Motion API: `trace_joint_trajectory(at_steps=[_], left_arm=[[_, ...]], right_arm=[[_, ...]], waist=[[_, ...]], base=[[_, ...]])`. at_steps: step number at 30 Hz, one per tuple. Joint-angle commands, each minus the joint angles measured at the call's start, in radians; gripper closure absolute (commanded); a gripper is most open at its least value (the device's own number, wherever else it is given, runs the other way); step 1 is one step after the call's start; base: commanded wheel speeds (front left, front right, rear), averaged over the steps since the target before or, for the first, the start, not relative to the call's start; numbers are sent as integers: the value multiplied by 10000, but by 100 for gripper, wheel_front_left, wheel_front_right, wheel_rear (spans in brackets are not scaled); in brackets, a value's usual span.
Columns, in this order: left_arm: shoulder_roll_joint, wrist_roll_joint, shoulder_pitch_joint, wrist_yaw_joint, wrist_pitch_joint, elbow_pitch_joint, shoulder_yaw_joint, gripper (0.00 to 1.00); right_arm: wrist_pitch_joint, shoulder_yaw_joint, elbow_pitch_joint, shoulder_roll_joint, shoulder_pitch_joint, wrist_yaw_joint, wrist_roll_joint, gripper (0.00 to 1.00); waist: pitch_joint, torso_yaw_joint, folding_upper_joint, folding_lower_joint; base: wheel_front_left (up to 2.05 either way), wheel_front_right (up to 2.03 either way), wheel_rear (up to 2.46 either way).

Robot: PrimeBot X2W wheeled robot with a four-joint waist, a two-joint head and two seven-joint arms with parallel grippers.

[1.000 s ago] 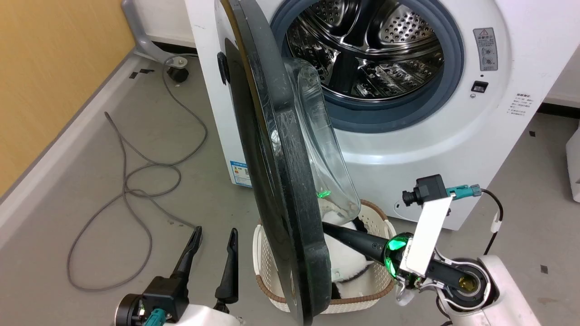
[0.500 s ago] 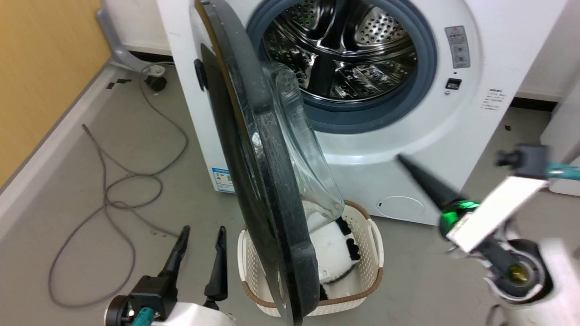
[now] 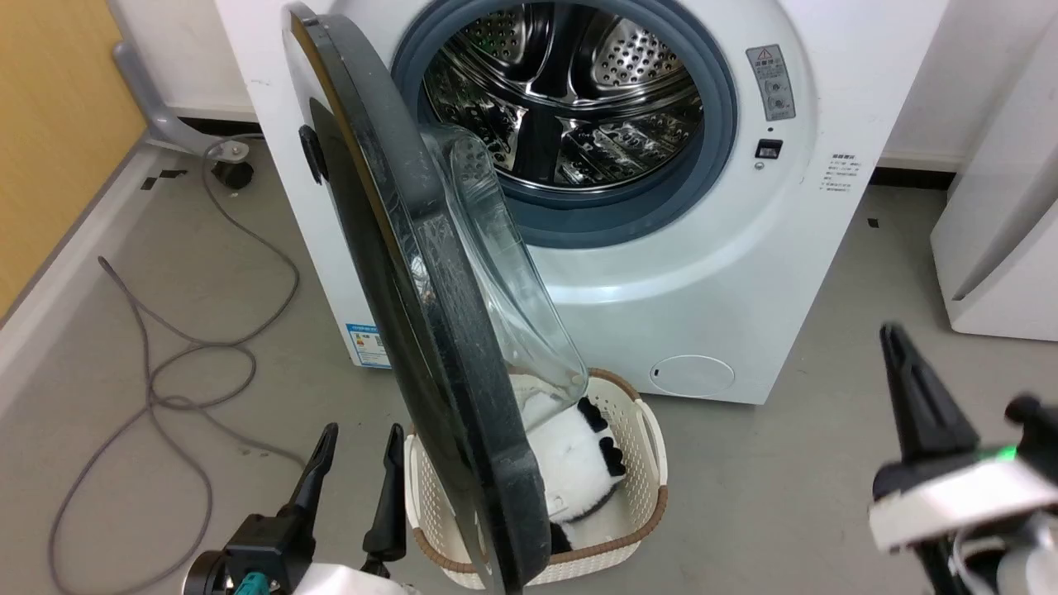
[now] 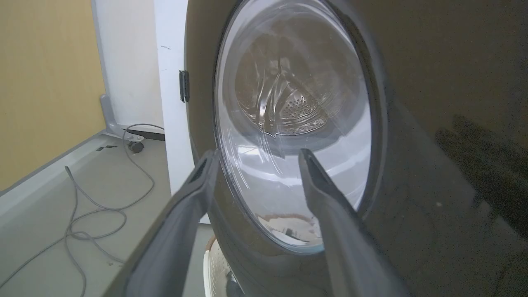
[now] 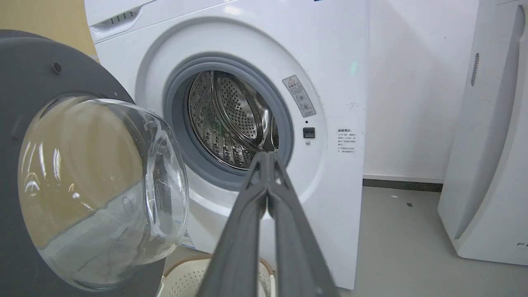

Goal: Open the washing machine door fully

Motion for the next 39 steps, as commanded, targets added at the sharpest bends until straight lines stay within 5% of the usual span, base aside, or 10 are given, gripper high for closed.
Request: trace_joint_trajectory(at_steps=[1, 7, 9, 23, 31, 32, 33, 34, 35, 39], left_arm=[[20, -50, 129, -54, -53, 8, 34, 0], [20, -52, 303, -174, -53, 69, 121, 0], [20, -57, 350, -208, -53, 71, 134, 0], [20, 5, 467, -302, -53, -31, 163, 0], [20, -46, 178, 21, -53, -1511, 690, 0], [20, -57, 112, 72, -53, -1762, 753, 16], [20, -93, 31, 123, -53, -2026, 809, 59], [20, -144, -60, 156, -53, -2290, 859, 84], [20, -231, -168, 167, -53, -2558, 913, 100], [20, -262, -617, 302, -53, -3731, 926, 100]], right_arm=[[-117, -61, -91, 42, 261, 8, -213, 100], [-652, -889, -256, 796, 1563, 8, -1711, 100], [-744, -1114, -242, 1070, 1906, 8, -2331, 0], [-1269, -1461, 31, 1633, 2612, 8, -2743, 0], [-1358, -1373, 155, 1642, 2594, 8, -2507, 0], [-1366, -1372, 173, 1642, 2586, 8, -2494, 0], [-1373, -1374, 196, 1642, 2578, 8, -2482, 0], [-1379, -1374, 217, 1642, 2569, 8, -2474, 0], [-1384, -1370, 238, 1643, 2556, 8, -2463, 0], [-1405, -1339, 331, 1643, 2483, 8, -2398, 0]], waist=[[-24, -28, 0, 0], [-169, -148, 0, 0], [-206, -167, 0, 0], [-202, -85, 0, 0], [-157, -40, 0, 0], [-149, -37, 0, 0], [-142, -34, 0, 0], [-133, -32, 0, 0], [-124, -36, 0, 0], [-72, -68, 0, 0]], base=[[0, 0, 0], [0, 0, 0], [0, 0, 0], [0, 0, 0], [0, 0, 0], [0, 0, 0], [0, 0, 0], [0, 0, 0], [0, 0, 0], [0, 0, 0]])
